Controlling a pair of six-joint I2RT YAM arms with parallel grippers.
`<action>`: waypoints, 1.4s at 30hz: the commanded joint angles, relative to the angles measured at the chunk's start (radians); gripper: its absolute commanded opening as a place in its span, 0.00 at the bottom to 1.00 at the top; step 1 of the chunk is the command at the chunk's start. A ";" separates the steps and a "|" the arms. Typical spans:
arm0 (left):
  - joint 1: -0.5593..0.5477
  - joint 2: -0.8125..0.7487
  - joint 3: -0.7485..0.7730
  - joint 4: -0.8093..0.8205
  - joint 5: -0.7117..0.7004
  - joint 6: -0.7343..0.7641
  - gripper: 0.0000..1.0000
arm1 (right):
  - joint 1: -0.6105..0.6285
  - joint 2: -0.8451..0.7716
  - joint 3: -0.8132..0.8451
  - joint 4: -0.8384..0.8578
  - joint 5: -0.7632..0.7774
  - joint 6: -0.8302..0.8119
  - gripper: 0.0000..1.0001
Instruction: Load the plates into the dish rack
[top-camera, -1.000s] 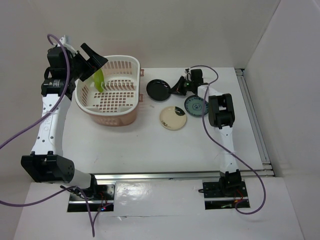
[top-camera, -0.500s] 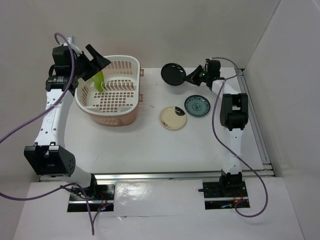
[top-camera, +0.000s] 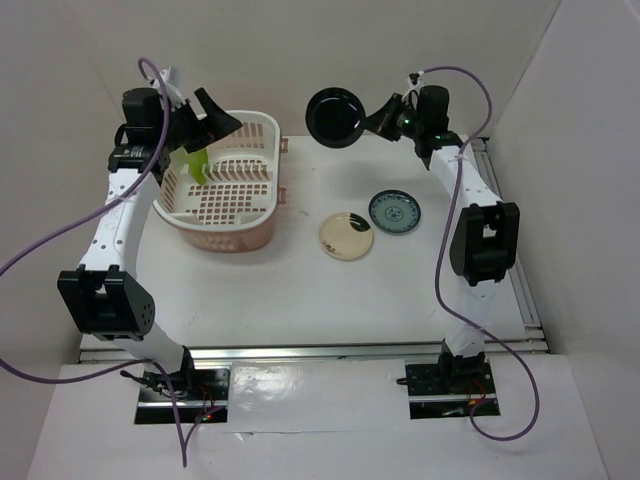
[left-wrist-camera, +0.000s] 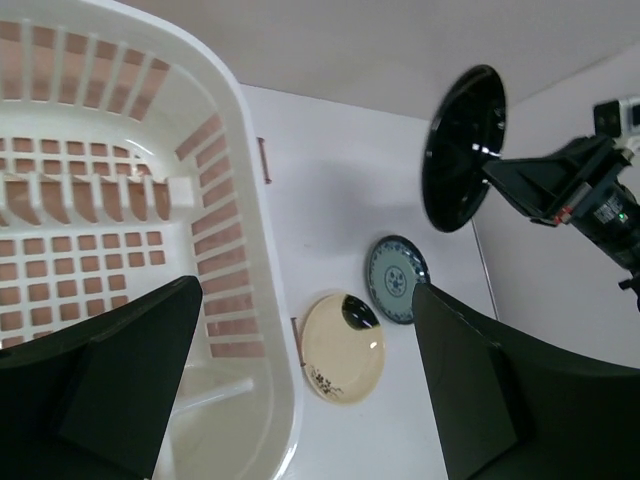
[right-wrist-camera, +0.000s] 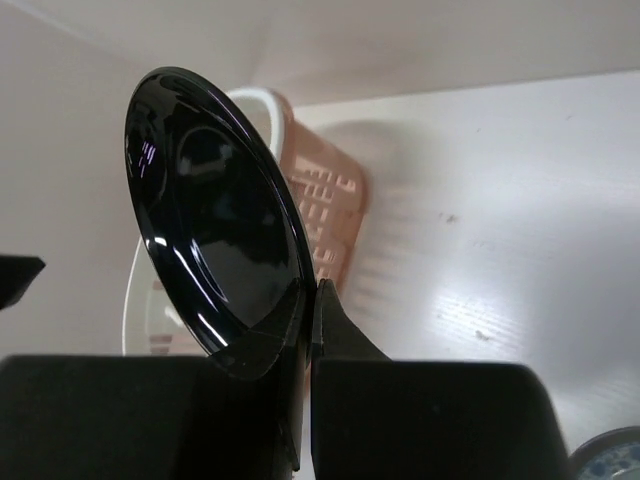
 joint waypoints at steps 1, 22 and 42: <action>-0.060 0.023 0.042 0.075 0.070 0.062 1.00 | 0.053 -0.023 0.053 -0.041 -0.031 -0.055 0.00; -0.186 0.115 0.042 0.097 0.050 0.115 0.82 | 0.191 -0.060 0.050 0.072 -0.234 0.011 0.00; -0.149 0.055 0.098 0.085 -0.082 0.107 0.00 | 0.199 -0.107 0.000 0.086 -0.254 0.041 1.00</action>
